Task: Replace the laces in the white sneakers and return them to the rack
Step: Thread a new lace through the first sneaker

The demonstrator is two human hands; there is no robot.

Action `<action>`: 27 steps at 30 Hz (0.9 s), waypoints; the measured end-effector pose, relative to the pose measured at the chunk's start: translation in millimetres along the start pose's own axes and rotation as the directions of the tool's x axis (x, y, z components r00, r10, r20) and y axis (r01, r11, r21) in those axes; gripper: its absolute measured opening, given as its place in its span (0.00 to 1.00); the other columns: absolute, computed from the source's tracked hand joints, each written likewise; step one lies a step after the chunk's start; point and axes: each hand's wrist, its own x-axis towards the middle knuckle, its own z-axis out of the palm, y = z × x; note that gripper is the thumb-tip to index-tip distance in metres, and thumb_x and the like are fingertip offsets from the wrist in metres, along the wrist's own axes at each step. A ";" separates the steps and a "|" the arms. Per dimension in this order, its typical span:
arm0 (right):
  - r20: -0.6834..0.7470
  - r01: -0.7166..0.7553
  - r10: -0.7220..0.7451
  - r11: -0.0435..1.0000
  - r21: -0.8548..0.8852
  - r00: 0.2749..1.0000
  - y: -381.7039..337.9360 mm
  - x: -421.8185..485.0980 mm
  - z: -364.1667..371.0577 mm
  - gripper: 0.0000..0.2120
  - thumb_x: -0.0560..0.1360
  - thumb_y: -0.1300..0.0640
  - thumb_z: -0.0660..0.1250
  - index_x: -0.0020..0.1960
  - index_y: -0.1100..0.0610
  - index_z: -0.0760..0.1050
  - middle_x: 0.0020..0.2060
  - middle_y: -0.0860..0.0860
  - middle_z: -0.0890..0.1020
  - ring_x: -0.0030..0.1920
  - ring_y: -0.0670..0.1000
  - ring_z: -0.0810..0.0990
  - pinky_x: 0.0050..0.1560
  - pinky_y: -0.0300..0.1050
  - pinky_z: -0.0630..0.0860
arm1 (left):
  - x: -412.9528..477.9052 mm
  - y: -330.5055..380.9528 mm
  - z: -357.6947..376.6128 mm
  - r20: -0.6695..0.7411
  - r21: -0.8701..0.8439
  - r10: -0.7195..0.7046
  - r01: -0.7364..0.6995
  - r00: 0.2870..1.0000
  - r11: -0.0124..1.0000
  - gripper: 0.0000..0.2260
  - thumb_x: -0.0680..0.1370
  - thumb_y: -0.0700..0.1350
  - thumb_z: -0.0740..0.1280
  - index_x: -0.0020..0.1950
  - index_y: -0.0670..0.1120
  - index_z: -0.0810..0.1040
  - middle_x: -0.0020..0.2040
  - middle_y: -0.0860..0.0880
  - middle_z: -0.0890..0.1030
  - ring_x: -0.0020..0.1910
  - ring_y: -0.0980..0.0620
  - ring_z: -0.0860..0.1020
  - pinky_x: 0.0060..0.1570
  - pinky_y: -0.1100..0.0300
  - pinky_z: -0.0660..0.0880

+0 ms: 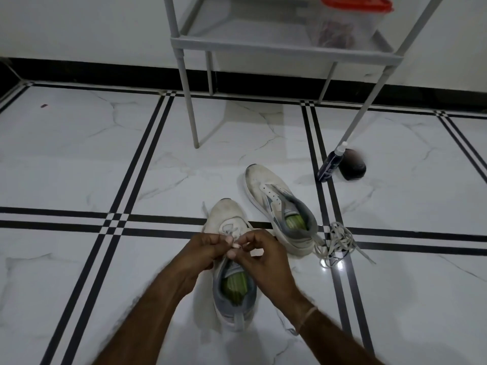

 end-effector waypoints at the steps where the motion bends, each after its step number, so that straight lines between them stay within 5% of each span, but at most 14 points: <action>1: -0.028 0.032 -0.033 0.998 -0.056 0.999 3.9 2.6 -0.2 0.10 0.69 0.46 0.78 0.44 0.50 0.81 0.45 0.45 0.83 0.49 0.48 0.82 0.46 0.46 0.81 | 0.7 -0.9 0.8 -0.011 -0.001 0.011 -0.011 1.000 1.000 0.10 0.81 0.50 0.68 0.51 0.46 0.86 0.46 0.48 0.86 0.43 0.57 0.81 0.44 0.64 0.74; 5: 0.071 0.034 -0.019 0.974 -0.222 0.997 -2.9 14.3 -4.0 0.08 0.70 0.48 0.72 0.40 0.52 0.83 0.47 0.47 0.82 0.51 0.43 0.80 0.49 0.46 0.79 | 2.2 -2.3 3.4 -0.103 0.018 0.076 -0.074 0.992 0.997 0.09 0.81 0.44 0.67 0.49 0.41 0.86 0.38 0.49 0.84 0.35 0.61 0.78 0.33 0.72 0.72; 8: 0.173 -0.296 0.271 0.945 0.141 0.947 -36.9 25.9 -28.3 0.13 0.73 0.54 0.68 0.39 0.64 0.79 0.40 0.62 0.80 0.42 0.48 0.79 0.52 0.48 0.76 | 2.0 -2.0 4.6 -0.120 0.078 0.103 -0.094 0.987 0.993 0.11 0.82 0.42 0.66 0.44 0.41 0.85 0.33 0.51 0.81 0.29 0.65 0.75 0.30 0.74 0.70; 11: 0.211 -0.427 0.372 0.766 0.480 0.904 -59.1 38.7 -74.9 0.16 0.80 0.51 0.67 0.35 0.55 0.72 0.27 0.52 0.69 0.29 0.50 0.69 0.36 0.48 0.73 | 1.5 -4.1 4.6 -0.150 0.075 0.120 -0.110 0.981 0.991 0.12 0.82 0.42 0.66 0.40 0.43 0.83 0.32 0.50 0.80 0.28 0.64 0.74 0.29 0.73 0.69; 12: 0.170 -0.401 0.364 0.809 0.429 0.916 -59.3 43.7 -87.6 0.18 0.80 0.47 0.67 0.35 0.55 0.73 0.26 0.51 0.68 0.26 0.50 0.67 0.31 0.46 0.68 | 1.3 -6.3 4.2 -0.162 0.076 0.127 -0.116 0.979 0.990 0.13 0.82 0.42 0.66 0.40 0.42 0.83 0.32 0.50 0.80 0.28 0.64 0.74 0.30 0.72 0.69; 14: 0.048 -0.254 0.268 0.948 -0.193 0.962 -45.7 50.1 -100.4 0.17 0.80 0.45 0.67 0.39 0.55 0.80 0.33 0.53 0.81 0.32 0.54 0.78 0.36 0.47 0.74 | 1.2 -10.0 4.9 -0.179 0.093 0.150 -0.135 0.972 0.986 0.13 0.82 0.42 0.67 0.38 0.43 0.83 0.32 0.50 0.80 0.29 0.62 0.74 0.31 0.71 0.69; 15: 0.015 -0.132 0.172 0.809 -0.573 0.985 -37.7 50.0 -99.5 0.13 0.79 0.44 0.68 0.45 0.52 0.83 0.43 0.53 0.85 0.41 0.54 0.83 0.44 0.47 0.77 | 0.9 -10.5 6.2 -0.183 0.085 0.155 -0.141 0.971 0.986 0.14 0.82 0.42 0.67 0.37 0.43 0.83 0.31 0.51 0.80 0.30 0.62 0.74 0.31 0.70 0.69; 16: 0.038 -0.004 0.050 0.650 -0.760 0.998 -32.4 45.5 -92.6 0.12 0.77 0.42 0.69 0.54 0.49 0.83 0.54 0.51 0.84 0.52 0.52 0.82 0.53 0.48 0.77 | 1.0 -10.7 6.9 -0.185 0.075 0.151 -0.139 0.971 0.987 0.14 0.81 0.42 0.67 0.37 0.44 0.83 0.30 0.52 0.80 0.30 0.62 0.75 0.31 0.71 0.70; 17: 0.090 0.107 -0.057 0.594 -0.797 0.994 -30.1 39.3 -81.3 0.19 0.75 0.39 0.69 0.62 0.46 0.79 0.63 0.48 0.79 0.62 0.51 0.78 0.60 0.50 0.74 | 1.2 -10.5 7.5 -0.190 0.078 0.153 -0.140 0.970 0.987 0.13 0.81 0.43 0.68 0.37 0.45 0.83 0.30 0.52 0.80 0.30 0.62 0.75 0.32 0.71 0.70; 19: 0.200 0.257 -0.163 0.689 -0.678 0.966 -25.2 30.7 -53.1 0.28 0.72 0.33 0.68 0.69 0.43 0.74 0.70 0.46 0.73 0.69 0.50 0.69 0.66 0.51 0.68 | -0.2 -8.9 8.6 -0.195 0.110 0.163 -0.144 0.967 0.983 0.12 0.81 0.44 0.69 0.38 0.46 0.85 0.32 0.51 0.83 0.35 0.58 0.79 0.37 0.68 0.74; 23: 0.313 0.333 -0.168 0.722 -0.607 0.935 -12.5 22.3 -14.4 0.12 0.73 0.41 0.70 0.50 0.47 0.80 0.45 0.45 0.83 0.48 0.49 0.78 0.48 0.50 0.76 | 0.8 -7.8 8.0 -0.179 0.222 0.231 -0.189 0.957 0.956 0.10 0.81 0.47 0.69 0.42 0.48 0.87 0.39 0.50 0.87 0.44 0.51 0.85 0.52 0.53 0.80; 25: 0.272 0.314 -0.182 0.736 -0.599 0.945 -4.8 23.5 -12.2 0.08 0.77 0.46 0.70 0.44 0.50 0.80 0.38 0.48 0.83 0.40 0.50 0.79 0.40 0.46 0.71 | -0.9 -8.6 10.5 -0.257 0.254 0.273 -0.207 0.927 0.945 0.06 0.79 0.45 0.71 0.44 0.50 0.88 0.40 0.53 0.87 0.45 0.54 0.85 0.53 0.56 0.80; 27: 0.248 0.310 -0.201 0.759 -0.573 0.948 2.9 22.3 -13.6 0.09 0.79 0.47 0.68 0.44 0.50 0.81 0.38 0.48 0.84 0.39 0.49 0.80 0.39 0.44 0.68 | -2.8 -7.3 13.1 -0.408 0.063 0.261 -0.258 0.875 0.964 0.05 0.77 0.39 0.73 0.48 0.48 0.87 0.43 0.52 0.87 0.46 0.56 0.85 0.50 0.61 0.80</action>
